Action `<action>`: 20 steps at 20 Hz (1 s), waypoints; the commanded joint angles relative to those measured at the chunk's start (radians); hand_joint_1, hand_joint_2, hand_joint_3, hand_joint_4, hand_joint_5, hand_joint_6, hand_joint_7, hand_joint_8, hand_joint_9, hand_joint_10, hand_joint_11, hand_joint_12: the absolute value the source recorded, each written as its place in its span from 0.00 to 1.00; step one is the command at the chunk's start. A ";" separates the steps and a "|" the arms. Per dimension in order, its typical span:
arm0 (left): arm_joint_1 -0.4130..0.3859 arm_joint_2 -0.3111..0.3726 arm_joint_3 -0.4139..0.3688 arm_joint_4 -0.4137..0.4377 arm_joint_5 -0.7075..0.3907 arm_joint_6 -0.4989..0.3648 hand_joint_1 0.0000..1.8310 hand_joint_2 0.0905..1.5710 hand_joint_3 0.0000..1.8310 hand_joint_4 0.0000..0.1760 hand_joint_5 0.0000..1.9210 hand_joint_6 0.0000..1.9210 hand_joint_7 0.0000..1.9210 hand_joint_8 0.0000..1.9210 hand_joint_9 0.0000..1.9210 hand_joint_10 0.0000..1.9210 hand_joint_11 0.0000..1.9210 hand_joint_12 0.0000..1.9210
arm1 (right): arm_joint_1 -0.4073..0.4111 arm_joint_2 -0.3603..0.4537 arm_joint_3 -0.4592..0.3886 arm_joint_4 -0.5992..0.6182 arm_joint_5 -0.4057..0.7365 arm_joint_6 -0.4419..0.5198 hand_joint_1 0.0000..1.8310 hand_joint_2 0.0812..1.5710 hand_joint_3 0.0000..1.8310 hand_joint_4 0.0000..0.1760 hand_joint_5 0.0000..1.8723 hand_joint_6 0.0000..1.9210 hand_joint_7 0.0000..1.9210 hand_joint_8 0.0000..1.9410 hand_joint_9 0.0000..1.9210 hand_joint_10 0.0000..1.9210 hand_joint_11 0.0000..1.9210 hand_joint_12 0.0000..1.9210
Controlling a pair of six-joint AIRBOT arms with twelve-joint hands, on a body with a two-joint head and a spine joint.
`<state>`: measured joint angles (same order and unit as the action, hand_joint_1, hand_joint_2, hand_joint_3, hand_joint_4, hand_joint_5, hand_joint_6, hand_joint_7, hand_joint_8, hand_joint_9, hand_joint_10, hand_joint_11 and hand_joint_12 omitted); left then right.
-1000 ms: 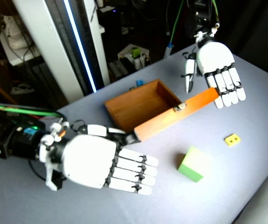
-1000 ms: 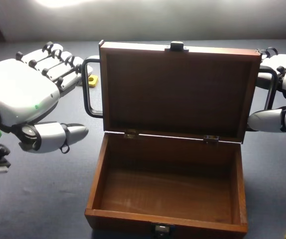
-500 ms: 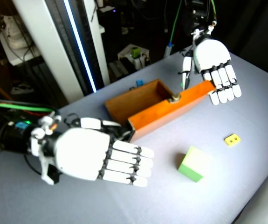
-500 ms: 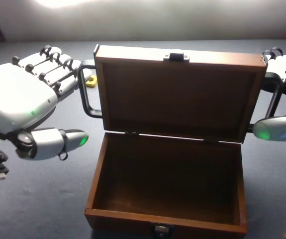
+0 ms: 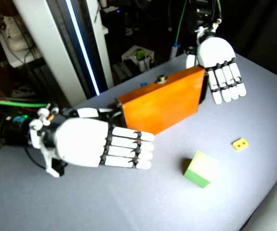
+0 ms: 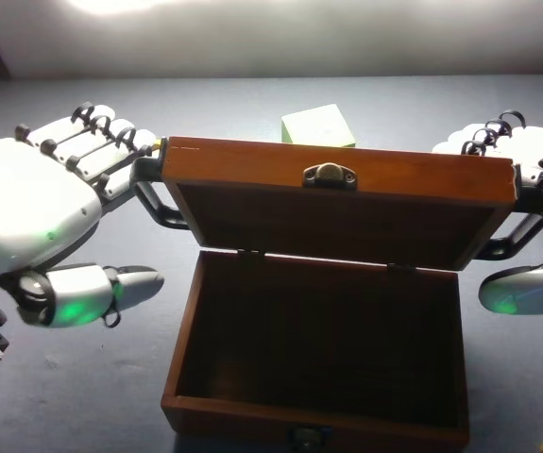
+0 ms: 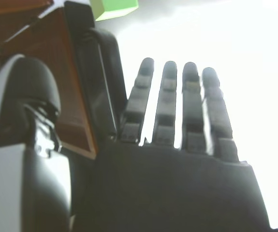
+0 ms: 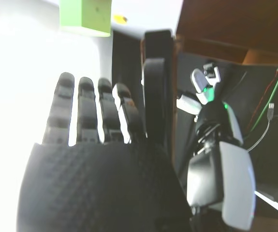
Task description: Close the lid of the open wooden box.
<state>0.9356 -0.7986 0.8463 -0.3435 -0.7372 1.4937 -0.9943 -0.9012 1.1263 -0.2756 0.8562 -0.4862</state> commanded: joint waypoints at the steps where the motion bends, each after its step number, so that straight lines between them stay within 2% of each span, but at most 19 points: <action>1: -0.002 0.008 -0.004 0.012 -0.132 -0.011 0.00 0.78 0.00 0.00 0.00 0.00 0.00 0.00 0.00 0.00 0.00 0.00 | 0.002 0.000 -0.005 0.035 0.118 0.009 0.12 0.68 0.00 0.00 0.00 0.00 0.00 0.00 0.00 0.00 0.00 0.00; 4: 0.027 0.010 -0.006 0.017 -0.155 -0.064 0.00 0.79 0.00 0.00 0.00 0.00 0.00 0.00 0.00 0.00 0.00 0.00 | -0.031 -0.004 -0.009 0.067 0.149 0.009 0.10 0.68 0.00 0.00 0.00 0.00 0.00 0.00 0.00 0.00 0.00 0.00; 11: 0.048 0.029 -0.020 0.013 -0.206 -0.078 0.00 0.79 0.00 0.00 0.00 0.00 0.00 0.00 0.00 0.00 0.00 0.00 | -0.052 -0.007 -0.017 0.080 0.172 0.015 0.10 0.69 0.00 0.00 0.00 0.00 0.00 0.00 0.00 0.00 0.00 0.00; 18: 0.053 0.024 -0.022 0.017 -0.201 -0.085 0.00 0.81 0.00 0.00 0.00 0.00 0.00 0.00 0.00 0.00 0.01 0.00 | -0.059 -0.010 -0.020 0.090 0.183 0.016 0.10 0.69 0.00 0.00 0.00 0.00 0.00 0.00 0.00 0.00 0.00 0.00; 19: 0.054 0.024 -0.022 0.017 -0.200 -0.087 0.00 0.81 0.01 0.00 0.00 0.00 0.00 0.00 0.00 0.00 0.01 0.00 | -0.063 -0.010 -0.020 0.094 0.183 0.016 0.11 0.68 0.00 0.06 0.00 0.00 0.00 0.00 0.00 0.00 0.00 0.00; 20: 0.055 0.023 -0.022 0.017 -0.199 -0.088 0.00 0.81 0.00 0.00 0.00 0.00 0.00 0.00 0.00 0.00 0.01 0.00 | -0.066 -0.010 -0.019 0.098 0.182 0.016 0.12 0.68 0.00 0.16 0.00 0.00 0.00 0.00 0.00 0.00 0.00 0.00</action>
<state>0.9962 -0.7712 0.8246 -0.3401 -0.8211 1.4117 -1.0706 -0.9108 1.1088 -0.2165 0.9169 -0.4805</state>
